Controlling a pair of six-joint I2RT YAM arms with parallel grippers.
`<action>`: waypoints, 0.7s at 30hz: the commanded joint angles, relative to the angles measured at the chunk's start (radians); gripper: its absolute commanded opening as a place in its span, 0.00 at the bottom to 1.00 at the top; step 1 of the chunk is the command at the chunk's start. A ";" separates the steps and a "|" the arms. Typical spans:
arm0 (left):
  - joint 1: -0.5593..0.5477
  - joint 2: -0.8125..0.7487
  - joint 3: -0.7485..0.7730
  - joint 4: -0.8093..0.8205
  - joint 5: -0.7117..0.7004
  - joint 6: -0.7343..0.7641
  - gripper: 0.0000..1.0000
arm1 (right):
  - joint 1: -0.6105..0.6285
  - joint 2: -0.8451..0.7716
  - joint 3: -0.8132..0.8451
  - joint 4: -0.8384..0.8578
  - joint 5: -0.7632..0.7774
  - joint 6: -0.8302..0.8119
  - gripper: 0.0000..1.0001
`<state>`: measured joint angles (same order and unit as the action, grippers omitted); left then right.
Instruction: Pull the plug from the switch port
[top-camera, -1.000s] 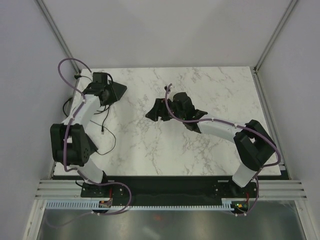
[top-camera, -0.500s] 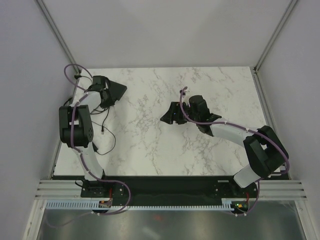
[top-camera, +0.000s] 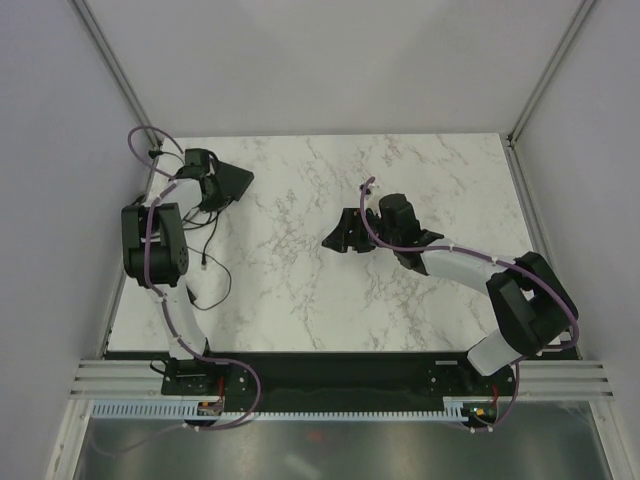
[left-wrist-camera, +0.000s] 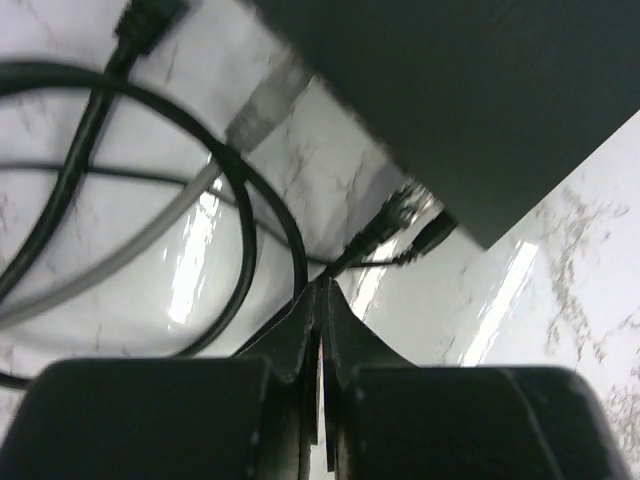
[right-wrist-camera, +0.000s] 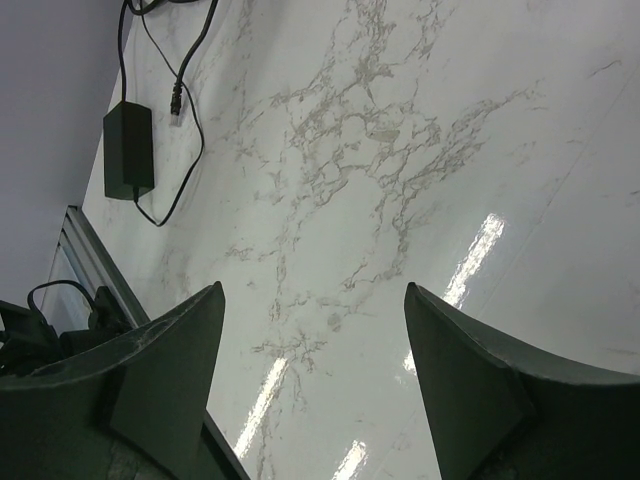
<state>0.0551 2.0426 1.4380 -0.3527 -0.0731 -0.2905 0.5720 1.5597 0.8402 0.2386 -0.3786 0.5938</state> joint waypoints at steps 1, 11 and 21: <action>0.009 -0.085 -0.085 -0.046 -0.022 -0.078 0.02 | -0.003 -0.013 0.005 0.031 -0.016 -0.012 0.81; 0.011 -0.427 -0.385 -0.077 -0.031 -0.256 0.02 | -0.004 -0.003 -0.013 0.045 -0.020 0.001 0.81; 0.009 -0.747 -0.709 -0.089 0.095 -0.455 0.02 | -0.003 0.013 -0.012 0.056 -0.026 0.021 0.81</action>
<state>0.0597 1.3773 0.7937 -0.4389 -0.0185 -0.6395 0.5720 1.5684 0.8284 0.2504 -0.3893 0.6086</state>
